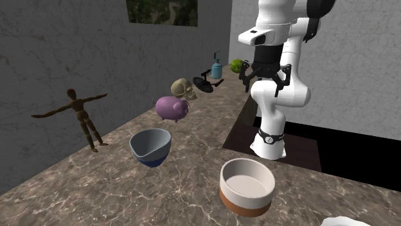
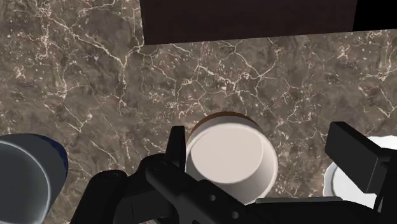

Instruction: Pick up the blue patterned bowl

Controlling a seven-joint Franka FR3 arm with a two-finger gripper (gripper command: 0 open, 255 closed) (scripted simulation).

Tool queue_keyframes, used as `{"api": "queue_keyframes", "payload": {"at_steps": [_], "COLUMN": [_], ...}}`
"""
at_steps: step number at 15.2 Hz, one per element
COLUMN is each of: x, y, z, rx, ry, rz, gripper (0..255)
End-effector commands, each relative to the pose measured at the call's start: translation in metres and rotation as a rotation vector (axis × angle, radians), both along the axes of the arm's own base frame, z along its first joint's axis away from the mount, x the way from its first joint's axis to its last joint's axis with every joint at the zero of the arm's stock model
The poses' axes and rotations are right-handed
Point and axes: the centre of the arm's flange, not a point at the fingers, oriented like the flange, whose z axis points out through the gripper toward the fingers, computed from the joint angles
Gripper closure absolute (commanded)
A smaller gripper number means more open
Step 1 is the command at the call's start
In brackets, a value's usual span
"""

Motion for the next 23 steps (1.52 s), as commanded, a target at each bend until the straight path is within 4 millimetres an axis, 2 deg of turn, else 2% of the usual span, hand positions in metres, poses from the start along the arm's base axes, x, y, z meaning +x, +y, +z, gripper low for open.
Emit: {"api": "queue_keyframes", "payload": {"at_steps": [1,23], "x": [0.0,0.107], "y": [0.0,-0.221], "z": [0.0,-0.134], "rx": [0.0,-0.06], "ry": [0.0,-0.047], "rz": [0.0,0.032], "gripper": [0,0]}}
